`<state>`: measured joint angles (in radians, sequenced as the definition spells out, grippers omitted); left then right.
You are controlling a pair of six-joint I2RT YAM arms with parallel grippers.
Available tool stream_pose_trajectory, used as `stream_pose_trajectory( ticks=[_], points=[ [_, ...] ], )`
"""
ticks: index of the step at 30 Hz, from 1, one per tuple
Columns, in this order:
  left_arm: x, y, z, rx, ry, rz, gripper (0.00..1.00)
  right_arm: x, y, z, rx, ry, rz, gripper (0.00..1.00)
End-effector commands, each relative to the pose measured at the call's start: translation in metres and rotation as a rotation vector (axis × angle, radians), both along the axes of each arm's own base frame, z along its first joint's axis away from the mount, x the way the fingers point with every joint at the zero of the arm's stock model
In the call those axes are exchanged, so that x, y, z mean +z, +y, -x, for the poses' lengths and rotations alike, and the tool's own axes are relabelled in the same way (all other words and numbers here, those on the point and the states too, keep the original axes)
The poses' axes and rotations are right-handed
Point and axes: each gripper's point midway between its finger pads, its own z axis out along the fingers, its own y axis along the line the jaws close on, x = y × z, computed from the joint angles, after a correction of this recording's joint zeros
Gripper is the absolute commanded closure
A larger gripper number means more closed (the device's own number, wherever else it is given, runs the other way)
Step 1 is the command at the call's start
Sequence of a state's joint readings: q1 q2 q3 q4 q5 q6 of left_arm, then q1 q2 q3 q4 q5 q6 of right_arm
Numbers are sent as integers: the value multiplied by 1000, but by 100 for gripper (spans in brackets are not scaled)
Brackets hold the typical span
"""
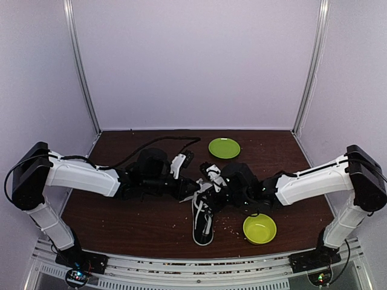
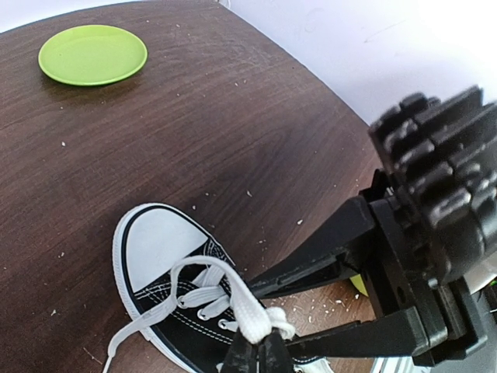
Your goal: Tie the shoes
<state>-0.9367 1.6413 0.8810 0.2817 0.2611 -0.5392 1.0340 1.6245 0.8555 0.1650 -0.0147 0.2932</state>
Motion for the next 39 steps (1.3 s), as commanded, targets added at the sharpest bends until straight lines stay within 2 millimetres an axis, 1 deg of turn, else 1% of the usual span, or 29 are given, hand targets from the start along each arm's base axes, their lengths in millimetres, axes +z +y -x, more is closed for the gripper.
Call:
stream_pose_trajectory(
  ticks=[1,3,6,7,11,15,18,21,25,26,29,31,34,36,39],
  points=[
    [23,-2,-3,5,-58,41,100,-19,-15,-8,-49,-17,89,76],
    [23,-1,-3,7,-54,37,100,-19,-16,-10,-56,-21,97,86],
    [22,7,-2,24,-56,19,100,-12,-17,-10,-60,-30,79,97],
    [19,12,-2,38,-59,4,97,-8,-17,-10,-64,-35,70,100],
    [14,35,0,87,-77,-54,77,3,-19,-7,-59,-42,43,100],
    [13,54,3,102,-107,-115,63,11,-20,-5,-53,-44,25,100],
    [21,58,2,83,-139,-122,55,16,-21,-2,-47,-45,3,100],
    [34,47,0,25,-182,-105,48,20,-18,1,-28,-38,-26,100],
    [51,21,-3,-85,-234,-69,42,22,-13,5,0,-28,-47,100],
    [53,15,-8,-97,-242,-53,40,21,-13,6,3,-24,-48,100],
    [61,3,-17,-130,-248,-4,38,19,-13,7,7,-19,-53,100],
    [61,-4,-20,-151,-246,12,38,18,-13,7,3,-16,-56,100],
    [57,-14,-17,-200,-221,30,38,18,-15,5,-15,-17,-68,100],
    [51,-17,-12,-224,-197,40,38,18,-17,3,-39,-18,-74,100],
    [40,-15,-3,-254,-165,48,37,19,-17,1,-51,-14,-92,100]
  ],
)
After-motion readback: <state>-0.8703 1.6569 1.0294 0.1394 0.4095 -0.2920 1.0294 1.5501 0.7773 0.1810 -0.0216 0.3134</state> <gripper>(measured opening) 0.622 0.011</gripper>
